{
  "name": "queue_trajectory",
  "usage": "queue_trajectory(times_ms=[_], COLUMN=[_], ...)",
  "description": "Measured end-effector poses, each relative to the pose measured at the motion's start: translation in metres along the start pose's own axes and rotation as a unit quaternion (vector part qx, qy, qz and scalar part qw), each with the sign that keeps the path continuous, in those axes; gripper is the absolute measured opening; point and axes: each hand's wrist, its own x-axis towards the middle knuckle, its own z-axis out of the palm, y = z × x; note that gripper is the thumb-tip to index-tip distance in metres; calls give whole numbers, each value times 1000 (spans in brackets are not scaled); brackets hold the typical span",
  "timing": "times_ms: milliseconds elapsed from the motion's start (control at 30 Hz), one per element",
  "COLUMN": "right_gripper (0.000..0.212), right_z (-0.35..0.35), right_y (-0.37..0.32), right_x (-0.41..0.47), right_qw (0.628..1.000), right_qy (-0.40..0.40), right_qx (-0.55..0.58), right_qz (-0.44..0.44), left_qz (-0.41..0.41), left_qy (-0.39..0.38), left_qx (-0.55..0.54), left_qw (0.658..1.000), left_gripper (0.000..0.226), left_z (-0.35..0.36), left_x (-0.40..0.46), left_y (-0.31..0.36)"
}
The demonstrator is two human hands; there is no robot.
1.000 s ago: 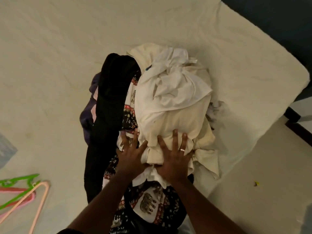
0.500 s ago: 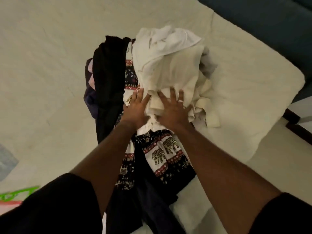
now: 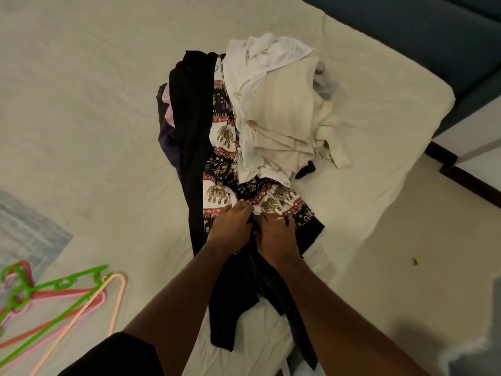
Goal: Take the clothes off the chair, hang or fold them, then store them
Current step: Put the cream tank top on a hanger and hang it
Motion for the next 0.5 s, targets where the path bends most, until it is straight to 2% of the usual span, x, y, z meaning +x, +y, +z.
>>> queue_trajectory(times_ms=[67, 200, 333, 500], right_gripper=[29, 19, 19, 9], right_z=[-5, -19, -30, -77], right_y=[-10, -17, -12, 2], right_x=[-9, -5, 10, 58], right_qw=[1000, 998, 986, 985], right_qy=[20, 58, 147, 140], right_qx=[-14, -36, -76, -100], right_qz=[-10, -13, -21, -10], left_qz=[-22, -30, -22, -7], left_qy=[44, 87, 99, 131], left_qx=[-43, -38, -37, -46], left_qw=[998, 995, 994, 990], left_gripper=[19, 18, 16, 18], left_z=[-4, -20, -33, -77], left_x=[-9, -13, -5, 33], left_y=[1, 2, 6, 11])
